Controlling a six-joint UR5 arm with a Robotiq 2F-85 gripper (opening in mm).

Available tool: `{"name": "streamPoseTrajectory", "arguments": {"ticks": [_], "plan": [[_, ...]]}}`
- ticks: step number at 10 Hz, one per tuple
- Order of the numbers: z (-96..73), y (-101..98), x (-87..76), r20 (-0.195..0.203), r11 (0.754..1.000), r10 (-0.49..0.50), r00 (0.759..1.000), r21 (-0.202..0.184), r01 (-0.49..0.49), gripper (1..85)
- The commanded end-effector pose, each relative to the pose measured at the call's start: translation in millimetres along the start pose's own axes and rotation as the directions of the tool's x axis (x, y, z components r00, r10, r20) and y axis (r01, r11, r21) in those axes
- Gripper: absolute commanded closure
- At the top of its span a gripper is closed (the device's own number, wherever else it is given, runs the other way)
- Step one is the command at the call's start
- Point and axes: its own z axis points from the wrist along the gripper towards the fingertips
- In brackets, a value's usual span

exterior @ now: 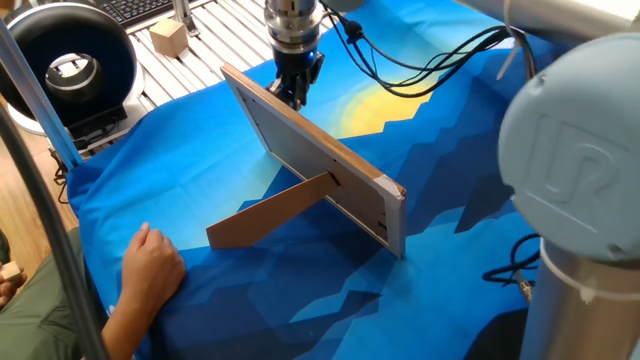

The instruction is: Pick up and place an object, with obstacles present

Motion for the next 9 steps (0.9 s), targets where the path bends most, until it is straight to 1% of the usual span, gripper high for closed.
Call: {"name": "streamPoseTrajectory", "arguments": {"ticks": [1,2,3,4,6,7,8,9], "plan": [[-7.7,8.7,-21.6,0.091,0.999,-0.048,0.995,-0.019,0.050,84.3],[-8.5,14.3,-27.9,0.116,0.998,-0.043,0.992,-0.040,0.047,84.3],[-9.9,31.8,-27.8,0.116,0.994,-0.012,0.993,-0.110,0.025,84.3],[-11.1,43.8,-23.4,0.097,0.987,0.006,0.995,-0.158,0.010,84.3],[-9.2,38.2,-8.4,0.038,0.990,0.014,0.999,-0.137,-0.009,84.3],[-8.5,33.8,-4.3,0.022,0.993,0.016,1.000,-0.120,-0.013,84.3],[-8.0,30.1,-2.8,0.016,0.994,0.020,1.000,-0.106,-0.018,84.3],[-11.3,28.6,0.0,0.009,0.995,0.024,1.000,-0.093,-0.023,84.3]]}}
